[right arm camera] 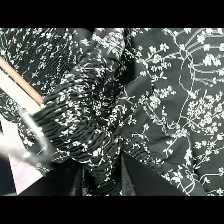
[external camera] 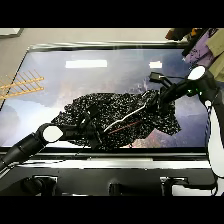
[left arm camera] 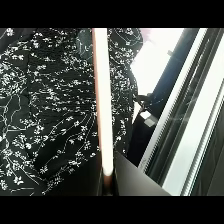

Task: Fold the clothes and pants, and hang the long-sleeved shirts on hangers.

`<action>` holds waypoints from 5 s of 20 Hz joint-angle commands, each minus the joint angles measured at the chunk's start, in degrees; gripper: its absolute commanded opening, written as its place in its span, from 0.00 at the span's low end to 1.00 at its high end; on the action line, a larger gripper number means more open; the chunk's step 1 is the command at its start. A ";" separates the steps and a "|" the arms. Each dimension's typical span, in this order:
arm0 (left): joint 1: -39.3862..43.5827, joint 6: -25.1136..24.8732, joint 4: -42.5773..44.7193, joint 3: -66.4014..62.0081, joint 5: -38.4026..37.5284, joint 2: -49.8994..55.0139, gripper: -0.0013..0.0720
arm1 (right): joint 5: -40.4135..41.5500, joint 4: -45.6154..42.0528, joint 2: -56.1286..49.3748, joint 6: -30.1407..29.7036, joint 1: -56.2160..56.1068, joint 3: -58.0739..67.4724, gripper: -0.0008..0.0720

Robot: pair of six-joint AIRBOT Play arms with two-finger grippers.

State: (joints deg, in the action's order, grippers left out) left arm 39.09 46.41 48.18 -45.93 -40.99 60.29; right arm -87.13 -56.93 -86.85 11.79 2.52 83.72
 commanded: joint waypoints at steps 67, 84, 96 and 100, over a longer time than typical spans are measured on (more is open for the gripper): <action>16.33 92.06 47.58 -33.24 -14.56 28.94 0.05 | -4.48 -8.11 20.79 25.59 0.02 0.07 0.06; -9.99 64.04 17.14 -33.62 -13.88 26.91 0.05 | -4.04 -4.87 25.05 28.55 0.02 0.07 0.06; -14.58 58.27 11.32 -33.62 -13.00 27.71 0.05 | -1.07 -20.26 25.00 31.08 -10.05 -2.08 0.06; -15.21 56.96 11.32 -33.64 -14.08 27.71 0.05 | -0.74 -23.37 25.00 31.78 -10.05 -2.08 0.06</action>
State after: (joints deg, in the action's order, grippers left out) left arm 24.49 104.51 59.96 -79.50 -54.22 87.96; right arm -88.64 -76.38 -61.89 42.81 -6.96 81.69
